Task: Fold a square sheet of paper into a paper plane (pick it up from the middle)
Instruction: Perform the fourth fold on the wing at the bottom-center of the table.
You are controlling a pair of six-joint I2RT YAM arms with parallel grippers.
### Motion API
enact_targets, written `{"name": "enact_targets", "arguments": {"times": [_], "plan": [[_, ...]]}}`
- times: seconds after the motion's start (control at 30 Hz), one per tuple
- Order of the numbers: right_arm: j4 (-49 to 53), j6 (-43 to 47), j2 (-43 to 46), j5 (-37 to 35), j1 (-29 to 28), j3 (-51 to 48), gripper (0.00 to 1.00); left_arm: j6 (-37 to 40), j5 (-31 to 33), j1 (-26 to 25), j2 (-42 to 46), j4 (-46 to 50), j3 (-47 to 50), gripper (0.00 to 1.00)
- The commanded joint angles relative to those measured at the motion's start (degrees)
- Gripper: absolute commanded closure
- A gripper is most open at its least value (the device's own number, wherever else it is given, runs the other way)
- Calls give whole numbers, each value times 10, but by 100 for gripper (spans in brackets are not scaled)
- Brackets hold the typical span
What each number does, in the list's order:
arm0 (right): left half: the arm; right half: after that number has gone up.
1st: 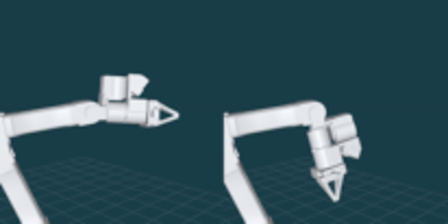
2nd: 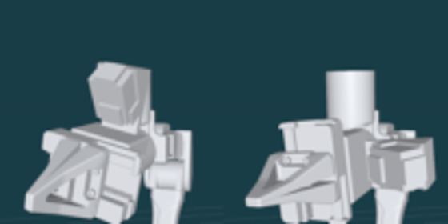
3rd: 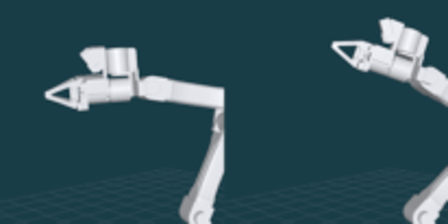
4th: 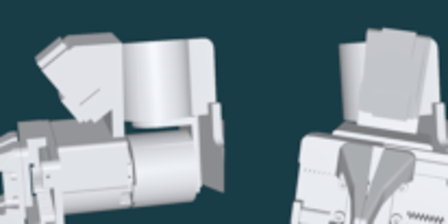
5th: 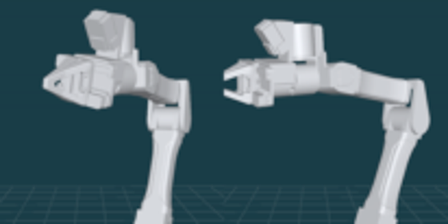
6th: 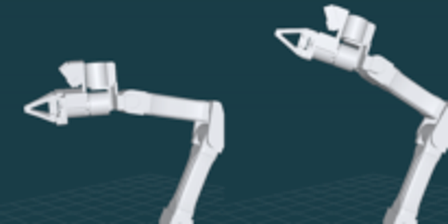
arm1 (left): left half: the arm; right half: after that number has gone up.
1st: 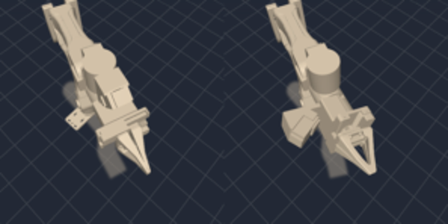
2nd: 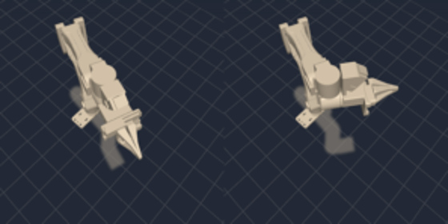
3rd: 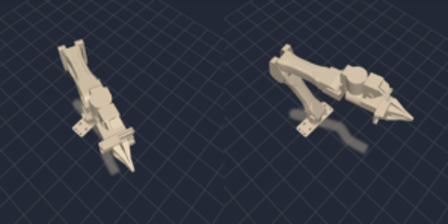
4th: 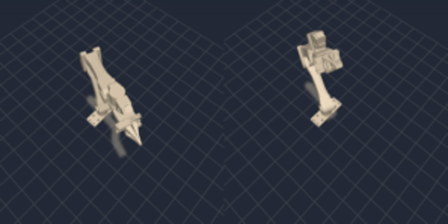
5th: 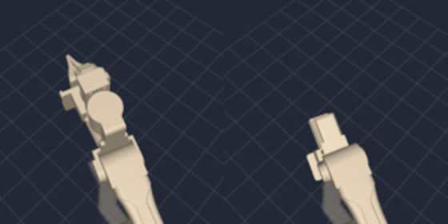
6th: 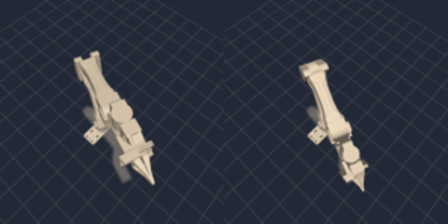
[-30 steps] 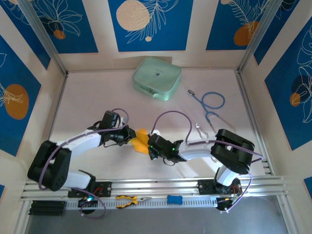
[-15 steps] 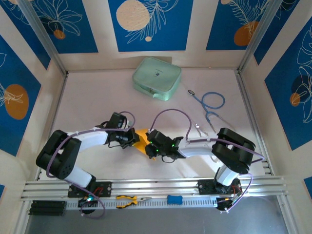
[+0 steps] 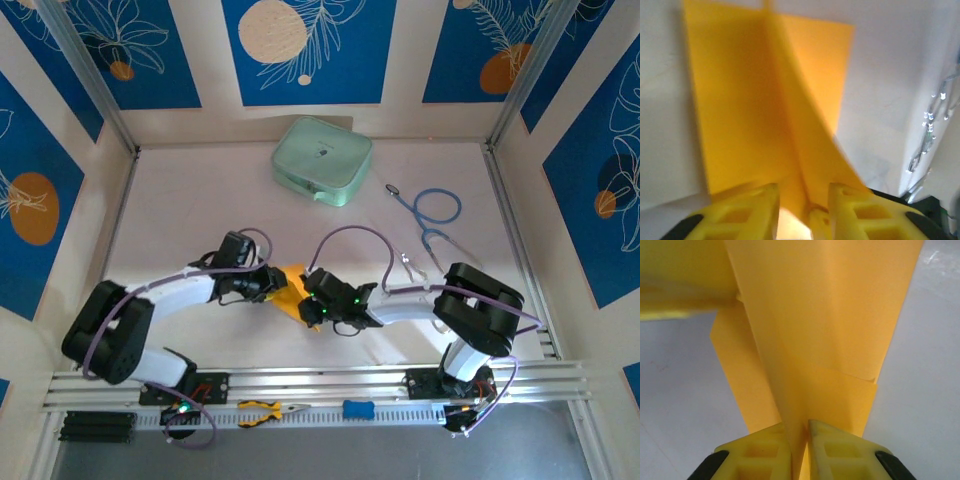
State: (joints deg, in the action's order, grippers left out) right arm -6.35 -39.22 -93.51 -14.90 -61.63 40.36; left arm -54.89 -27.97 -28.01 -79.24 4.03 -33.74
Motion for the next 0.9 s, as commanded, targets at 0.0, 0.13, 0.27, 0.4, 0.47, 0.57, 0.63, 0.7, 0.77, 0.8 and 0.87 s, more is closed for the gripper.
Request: {"name": "enact_targets", "arguments": {"times": [0.0,0.13,0.27,0.4,0.47,0.57,0.63,0.7,0.77,0.8,0.87], "plan": [[2,33,9,-19,-5,0,84,-7,27,0,49,2,-1,48],[-14,54,10,-24,-7,-5,84,-7,26,1,39,16,-23,29],[-33,72,12,-34,-12,-10,85,-5,19,1,6,33,-36,27],[-47,90,6,-41,-20,-14,84,-8,12,2,-24,36,-46,27],[-60,107,4,-45,-28,-20,84,-5,2,3,-41,34,-55,29],[-76,128,4,-57,-37,-29,84,2,-8,8,-66,38,-64,38],[-81,143,5,-58,-40,-32,83,2,-16,12,-75,38,-65,50],[-81,158,6,-62,-45,-30,82,2,-19,14,-76,36,-63,60],[-85,173,4,-67,-51,-30,80,3,-17,15,-74,38,-63,70],[-86,181,4,-70,-55,-29,79,4,-17,16,-74,43,-63,76],[-86,194,3,-80,-59,-26,77,6,-19,16,-75,47,-65,86]]}}
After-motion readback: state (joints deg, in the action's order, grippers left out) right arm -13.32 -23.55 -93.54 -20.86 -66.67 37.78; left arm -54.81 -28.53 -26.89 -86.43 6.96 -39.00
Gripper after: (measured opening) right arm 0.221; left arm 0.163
